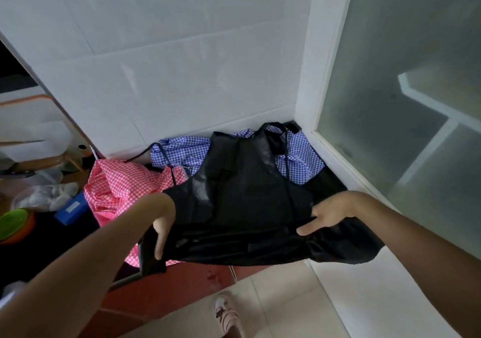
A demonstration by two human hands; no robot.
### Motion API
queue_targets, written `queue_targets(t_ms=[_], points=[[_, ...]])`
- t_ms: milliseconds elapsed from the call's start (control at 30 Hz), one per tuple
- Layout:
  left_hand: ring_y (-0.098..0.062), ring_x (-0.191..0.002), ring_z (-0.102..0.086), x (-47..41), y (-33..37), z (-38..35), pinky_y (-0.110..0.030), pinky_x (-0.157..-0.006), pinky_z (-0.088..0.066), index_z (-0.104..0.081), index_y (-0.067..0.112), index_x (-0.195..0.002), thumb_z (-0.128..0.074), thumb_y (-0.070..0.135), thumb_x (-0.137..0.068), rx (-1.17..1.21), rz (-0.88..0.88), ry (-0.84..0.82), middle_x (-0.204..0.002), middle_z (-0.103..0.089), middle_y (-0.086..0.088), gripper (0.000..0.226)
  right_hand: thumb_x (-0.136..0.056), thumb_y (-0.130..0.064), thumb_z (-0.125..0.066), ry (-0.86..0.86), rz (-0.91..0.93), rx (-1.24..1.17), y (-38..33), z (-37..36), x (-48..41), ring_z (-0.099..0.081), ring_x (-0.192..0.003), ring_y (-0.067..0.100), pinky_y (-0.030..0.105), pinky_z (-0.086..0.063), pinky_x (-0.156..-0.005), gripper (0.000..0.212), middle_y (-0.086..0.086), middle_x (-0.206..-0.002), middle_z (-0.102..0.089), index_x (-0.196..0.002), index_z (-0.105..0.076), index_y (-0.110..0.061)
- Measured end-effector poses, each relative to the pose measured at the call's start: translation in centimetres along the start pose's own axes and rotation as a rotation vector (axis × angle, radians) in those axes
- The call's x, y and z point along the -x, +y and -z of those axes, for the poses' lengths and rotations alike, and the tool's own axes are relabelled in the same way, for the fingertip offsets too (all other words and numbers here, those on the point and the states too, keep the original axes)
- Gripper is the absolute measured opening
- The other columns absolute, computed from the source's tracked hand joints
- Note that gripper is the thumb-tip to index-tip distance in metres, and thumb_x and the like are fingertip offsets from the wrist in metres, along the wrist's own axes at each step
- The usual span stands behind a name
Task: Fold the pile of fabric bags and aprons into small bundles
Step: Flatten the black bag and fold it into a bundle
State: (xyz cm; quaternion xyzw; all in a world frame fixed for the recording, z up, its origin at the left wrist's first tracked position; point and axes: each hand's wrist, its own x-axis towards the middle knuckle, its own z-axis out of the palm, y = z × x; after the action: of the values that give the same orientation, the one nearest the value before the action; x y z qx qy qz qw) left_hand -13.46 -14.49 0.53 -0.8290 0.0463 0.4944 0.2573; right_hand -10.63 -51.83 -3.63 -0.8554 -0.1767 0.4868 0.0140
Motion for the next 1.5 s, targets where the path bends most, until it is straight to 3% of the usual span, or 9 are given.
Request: queue_targets(t_ms=[100,267,467,667,900,1100,1233,1400,1500], points=[[-0.01,-0.084,-0.061,0.8,-2.9,1.9,-0.022,-0.081,-0.048,-0.072,0.029,-0.096,-0.08,0.057,-0.06,0.126,-0.097,-0.145,-0.094,-0.068,0.01,0.047,-0.065,-0.078,-0.063,-0.06,-0.016,0.0,0.0,2.2,1.6,-0.056,-0.112,0.016,0.028,-0.042,-0.104,0.091,-0.005,-0.126,-0.06,-0.131,-0.056,-0.016],[-0.017,-0.081,-0.061,-1.0,-8.7,5.5,-0.036,-0.086,-0.051,-0.073,0.024,-0.088,-0.082,0.052,-0.046,0.346,-0.117,0.2,-0.095,-0.073,-0.004,0.051,-0.075,-0.048,-0.076,0.022,-0.014,0.051,0.3,8.0,1.9,-0.063,-0.099,0.016,0.026,-0.051,-0.089,0.052,-0.004,-0.109,-0.066,-0.115,-0.064,-0.017],[-0.015,-0.057,-0.053,-4.7,-12.7,8.3,-0.019,-0.043,-0.045,-0.064,0.012,-0.081,-0.071,0.0,-0.077,0.828,0.052,0.512,-0.071,-0.056,-0.006,0.014,-0.093,-0.051,-0.049,0.237,0.087,-0.456,1.1,13.8,1.3,-0.063,-0.092,0.003,0.011,-0.047,-0.076,0.04,-0.01,-0.103,-0.068,-0.106,-0.067,-0.017],[-0.027,-0.079,-0.063,-10.3,-14.0,9.2,-0.028,-0.07,-0.046,-0.075,0.006,-0.084,-0.063,-0.012,-0.071,1.134,0.202,0.942,-0.087,-0.071,-0.016,0.025,-0.094,-0.023,-0.058,0.534,-0.012,-0.198,3.3,18.1,-5.1,-0.055,-0.101,0.027,0.03,-0.038,-0.077,0.015,0.007,-0.098,-0.056,-0.091,-0.06,-0.008],[-0.033,-0.089,-0.062,-14.3,-13.1,10.0,-0.033,-0.072,-0.046,-0.072,0.006,-0.092,-0.056,-0.005,-0.077,1.285,0.323,0.977,-0.094,-0.069,-0.015,0.026,-0.088,-0.027,-0.066,0.823,-0.275,-0.104,3.4,19.7,-12.8,-0.051,-0.111,0.032,0.034,-0.041,-0.088,0.026,0.011,-0.113,-0.057,-0.108,-0.068,-0.01],[-0.036,-0.099,-0.059,-16.6,-12.7,9.4,-0.035,-0.083,-0.044,-0.066,-0.003,-0.106,-0.055,0.0,-0.082,1.442,0.387,1.032,-0.105,-0.067,-0.023,0.027,-0.092,-0.018,-0.06,0.964,-0.193,-0.485,2.0,20.6,-17.4,-0.06,-0.103,0.033,0.034,-0.045,-0.084,0.025,0.017,-0.106,-0.066,-0.104,-0.067,0.003],[-0.029,-0.087,-0.057,-16.7,-11.4,8.7,-0.034,-0.078,-0.044,-0.05,-0.001,-0.122,-0.055,0.003,-0.088,1.635,0.331,1.066,-0.113,-0.063,-0.02,0.035,-0.097,-0.029,-0.053,0.78,-0.072,-0.547,-0.1,18.1,-18.9,-0.025,-0.143,0.03,0.035,-0.025,-0.114,0.065,0.013,-0.158,-0.018,-0.151,-0.022,-0.012],[-0.025,-0.115,-0.054,-14.7,-9.5,6.5,-0.037,-0.094,-0.045,-0.04,0.003,-0.134,-0.06,0.022,-0.092,1.857,0.249,1.173,-0.129,-0.053,-0.012,0.05,-0.097,-0.017,-0.052,0.953,0.079,-0.444,-4.1,11.6,-17.3,-0.049,-0.126,0.022,0.024,-0.041,-0.093,0.06,0.004,-0.161,-0.005,-0.15,-0.025,-0.017],[-0.016,-0.079,-0.056,-12.2,-7.8,3.6,-0.027,-0.073,-0.041,-0.059,0.004,-0.108,-0.058,0.039,-0.093,1.784,0.224,1.185,-0.086,-0.058,-0.002,0.038,-0.093,-0.009,-0.056,1.061,0.222,-0.398,-6.0,6.5,-15.7,-0.062,-0.102,0.017,0.018,-0.046,-0.082,0.051,0.003,-0.155,-0.023,-0.141,-0.04,-0.015]])
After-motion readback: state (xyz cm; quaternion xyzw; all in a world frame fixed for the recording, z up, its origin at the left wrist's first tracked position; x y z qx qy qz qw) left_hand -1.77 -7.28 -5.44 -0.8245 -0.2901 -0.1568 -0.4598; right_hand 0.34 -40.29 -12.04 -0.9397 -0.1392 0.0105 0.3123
